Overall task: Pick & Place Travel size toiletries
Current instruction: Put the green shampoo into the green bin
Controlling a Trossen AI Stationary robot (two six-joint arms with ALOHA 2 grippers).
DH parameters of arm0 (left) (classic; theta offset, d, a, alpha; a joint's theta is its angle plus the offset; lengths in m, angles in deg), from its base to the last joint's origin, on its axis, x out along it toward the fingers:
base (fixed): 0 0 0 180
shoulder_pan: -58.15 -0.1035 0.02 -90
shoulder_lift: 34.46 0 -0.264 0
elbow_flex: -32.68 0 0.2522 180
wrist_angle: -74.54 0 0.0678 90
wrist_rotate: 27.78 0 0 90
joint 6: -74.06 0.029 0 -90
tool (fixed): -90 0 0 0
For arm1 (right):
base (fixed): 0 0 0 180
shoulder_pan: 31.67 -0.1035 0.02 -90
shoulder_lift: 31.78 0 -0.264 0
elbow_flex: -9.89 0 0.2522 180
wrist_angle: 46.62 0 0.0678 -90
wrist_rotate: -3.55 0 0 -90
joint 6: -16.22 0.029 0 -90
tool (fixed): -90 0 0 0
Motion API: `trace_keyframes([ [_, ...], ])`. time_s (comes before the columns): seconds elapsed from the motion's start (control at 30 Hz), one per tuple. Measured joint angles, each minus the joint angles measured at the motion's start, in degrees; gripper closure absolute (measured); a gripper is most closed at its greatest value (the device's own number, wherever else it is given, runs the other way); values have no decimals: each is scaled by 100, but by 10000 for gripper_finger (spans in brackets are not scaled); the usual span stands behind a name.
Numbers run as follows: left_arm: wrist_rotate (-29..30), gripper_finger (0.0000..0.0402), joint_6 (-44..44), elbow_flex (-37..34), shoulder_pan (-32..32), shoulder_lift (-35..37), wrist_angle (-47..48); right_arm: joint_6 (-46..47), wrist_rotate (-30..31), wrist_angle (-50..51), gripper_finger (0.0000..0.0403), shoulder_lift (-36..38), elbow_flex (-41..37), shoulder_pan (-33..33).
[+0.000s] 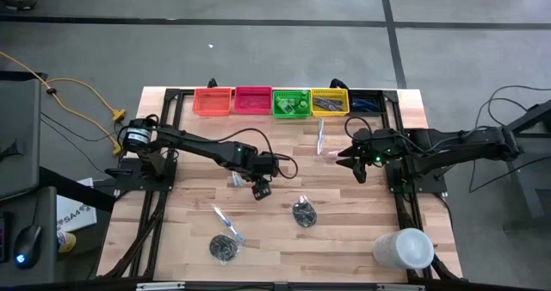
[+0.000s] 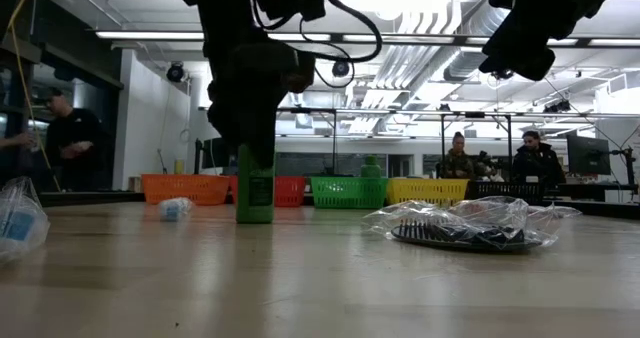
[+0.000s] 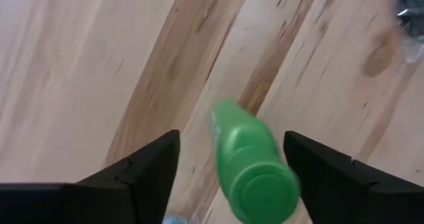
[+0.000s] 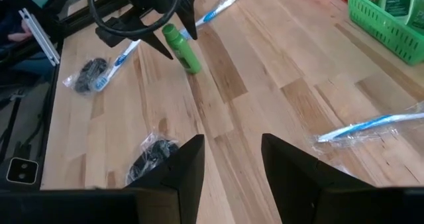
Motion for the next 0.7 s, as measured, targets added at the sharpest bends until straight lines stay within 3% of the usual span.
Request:
trace_keyframes([
  [0.47, -312, 307, -251, 1, 0, 11, -1, -54, -26, 1, 259, -2, -1, 0],
  [0.7, -416, 311, -139, 0, 0, 19, 0, 56, -43, 0, 259, -2, 1, 0],
])
